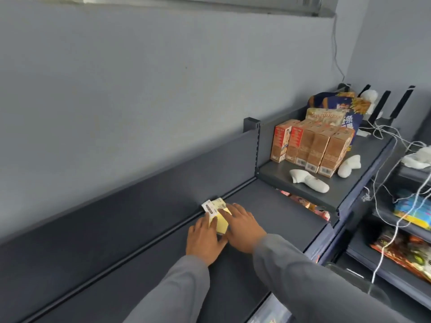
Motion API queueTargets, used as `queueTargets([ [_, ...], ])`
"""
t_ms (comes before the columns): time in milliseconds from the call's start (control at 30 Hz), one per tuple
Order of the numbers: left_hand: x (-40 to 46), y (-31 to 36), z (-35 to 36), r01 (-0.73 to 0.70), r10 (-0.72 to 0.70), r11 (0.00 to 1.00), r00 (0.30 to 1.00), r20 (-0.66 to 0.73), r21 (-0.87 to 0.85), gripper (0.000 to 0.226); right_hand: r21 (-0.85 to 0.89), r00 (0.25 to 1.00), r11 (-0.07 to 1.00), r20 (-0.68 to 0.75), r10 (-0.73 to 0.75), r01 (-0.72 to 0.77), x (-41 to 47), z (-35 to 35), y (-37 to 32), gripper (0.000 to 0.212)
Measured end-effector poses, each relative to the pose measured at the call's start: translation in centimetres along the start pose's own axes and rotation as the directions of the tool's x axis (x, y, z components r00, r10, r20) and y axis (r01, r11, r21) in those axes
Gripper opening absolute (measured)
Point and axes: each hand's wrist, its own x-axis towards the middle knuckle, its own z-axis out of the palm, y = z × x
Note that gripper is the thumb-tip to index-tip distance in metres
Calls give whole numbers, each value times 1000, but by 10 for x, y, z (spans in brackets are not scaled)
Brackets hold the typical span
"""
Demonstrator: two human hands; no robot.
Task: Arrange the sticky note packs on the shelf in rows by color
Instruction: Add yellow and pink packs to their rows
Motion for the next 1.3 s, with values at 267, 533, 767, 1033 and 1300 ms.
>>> queueTargets([
  [267,44,-12,0,-134,137,990,989,-53,55,34,2,985,994,134,-112,113,76,12,27,68],
  [533,41,-17,1,-251,252,962,968,9,105,60,-24,977,982,104,-186,189,92,1,57,72],
  [767,3,3,-6,-259,216,934,958,188,248,50,282,983,948,-152,-107,147,62,-4,70,24],
  [1033,-23,7,-3,28,-2,983,990,-139,183,29,496,981,860,-192,-31,125,22,-11,76,47],
  [1300,-77,-14,-60,239,-800,396,565,-205,-887,17,808,989,585,131,-72,-64,5,-13,1,28],
])
